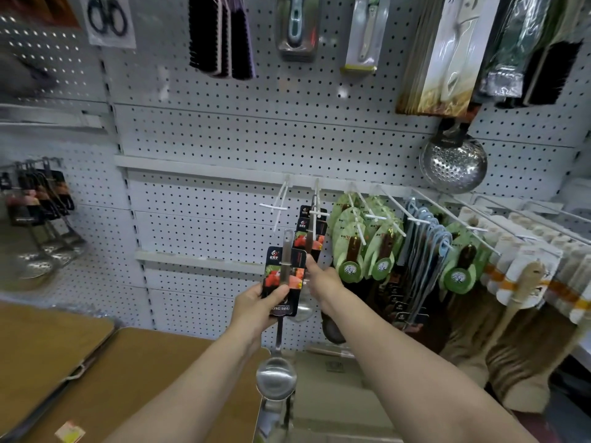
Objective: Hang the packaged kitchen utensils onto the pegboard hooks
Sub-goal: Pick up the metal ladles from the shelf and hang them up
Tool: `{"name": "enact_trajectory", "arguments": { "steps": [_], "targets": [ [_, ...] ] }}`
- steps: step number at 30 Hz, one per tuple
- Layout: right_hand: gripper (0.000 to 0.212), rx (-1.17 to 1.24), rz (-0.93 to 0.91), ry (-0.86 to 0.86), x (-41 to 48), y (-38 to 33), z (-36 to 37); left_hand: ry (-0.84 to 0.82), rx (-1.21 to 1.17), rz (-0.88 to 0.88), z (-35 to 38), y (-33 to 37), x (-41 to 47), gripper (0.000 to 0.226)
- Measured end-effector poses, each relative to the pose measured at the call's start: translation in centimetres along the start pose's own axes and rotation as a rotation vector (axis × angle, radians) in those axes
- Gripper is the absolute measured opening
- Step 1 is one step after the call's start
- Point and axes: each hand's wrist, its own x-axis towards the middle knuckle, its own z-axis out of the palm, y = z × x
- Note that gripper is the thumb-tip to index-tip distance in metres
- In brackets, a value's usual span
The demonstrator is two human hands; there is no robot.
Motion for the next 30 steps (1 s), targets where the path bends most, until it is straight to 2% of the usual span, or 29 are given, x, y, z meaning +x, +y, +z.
{"name": "enact_trajectory", "arguments": {
  "steps": [2,5,6,10,13,21,24,27,30],
  "targets": [
    [0.083,0.035,-0.007,-0.021,-2.5,-0.8,-0.5,-0.003,-0.006,0.009,0.5,0.1,-0.4,0.018],
    [0.046,0.096,-0.143,-0.043,-4.8,-1.3,-1.8,0.0,-0.022,0.015,0.9,0.3,-0.8,0.019],
    [0.041,0.123,-0.186,-0.044,-5.7,-1.7,-2.3,0.002,-0.021,0.015,1.1,0.3,-0.8,0.02],
    [0.036,0.092,-0.367,-0.057,-8.2,-2.6,-3.4,-0.009,0.0,0.016,1.9,0.0,-1.0,0.018],
    [0.031,0.03,-0.411,-0.057,-8.4,-2.4,-3.4,-0.014,-0.004,0.022,2.8,-0.4,-0.9,0.016],
    [0.02,0.042,-0.449,-0.065,-8.2,-2.4,-3.6,-0.042,0.034,0.07,4.4,-1.0,0.0,0.012],
    [0.031,0.037,-0.459,-0.012,-7.4,-2.2,-3.5,-0.057,0.052,0.082,4.8,-1.2,0.3,0.011],
    [0.016,0.055,-0.445,0.006,-6.9,-2.0,-3.6,-0.071,0.058,0.089,5.0,-1.5,0.6,0.012],
    [0.013,0.064,-0.423,0.004,-6.6,-1.9,-3.8,-0.075,0.048,0.086,4.9,-2.1,0.9,0.013]
  ]
}}
